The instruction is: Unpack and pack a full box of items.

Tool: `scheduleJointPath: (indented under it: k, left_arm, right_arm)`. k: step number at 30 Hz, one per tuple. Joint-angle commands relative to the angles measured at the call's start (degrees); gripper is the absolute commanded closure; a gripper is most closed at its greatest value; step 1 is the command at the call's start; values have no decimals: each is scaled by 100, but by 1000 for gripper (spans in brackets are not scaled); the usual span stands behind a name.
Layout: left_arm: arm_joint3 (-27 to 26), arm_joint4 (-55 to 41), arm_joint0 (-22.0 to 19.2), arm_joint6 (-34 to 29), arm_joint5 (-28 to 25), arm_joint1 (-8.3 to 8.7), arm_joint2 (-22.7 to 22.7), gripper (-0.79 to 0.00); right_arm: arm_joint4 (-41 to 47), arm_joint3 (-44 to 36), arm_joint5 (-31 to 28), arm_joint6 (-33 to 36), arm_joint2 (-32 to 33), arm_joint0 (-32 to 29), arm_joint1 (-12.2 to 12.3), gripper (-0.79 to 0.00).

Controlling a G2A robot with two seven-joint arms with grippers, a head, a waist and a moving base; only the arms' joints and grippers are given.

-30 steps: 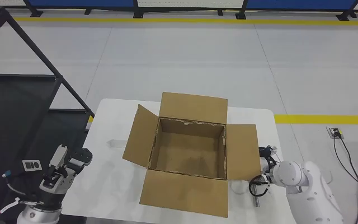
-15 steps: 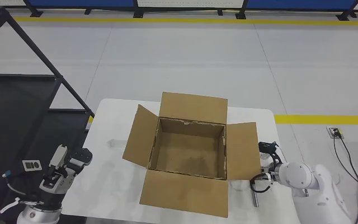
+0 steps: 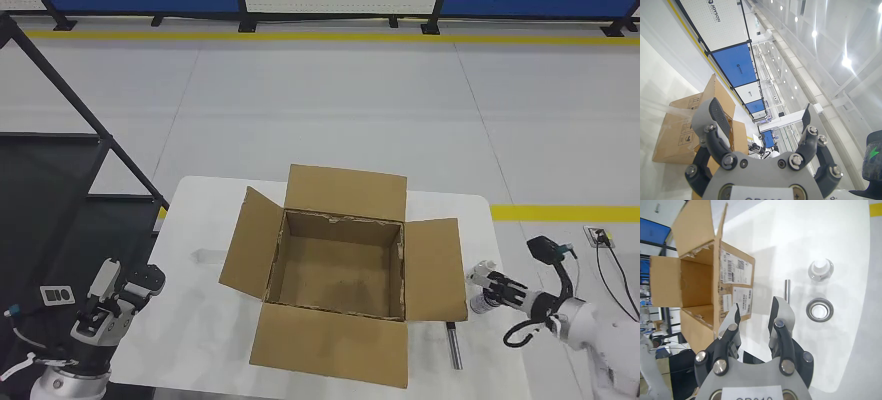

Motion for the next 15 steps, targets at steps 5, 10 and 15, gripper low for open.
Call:
scheduleJointPath:
  k: [5,10,15]
  left_arm:
    - [0,0,0,0,0,0,0,-785]
    - [0,0,0,0,0,0,0,-785]
    - [0,0,0,0,0,0,0,-785]
  right_arm:
    - [741,613,-343,-67,-189,385,35,-342]
    - [1062,938,-649,85,-382,629,83,-320]
    - [1128,1082,-683,94,-587,784,124,-222]
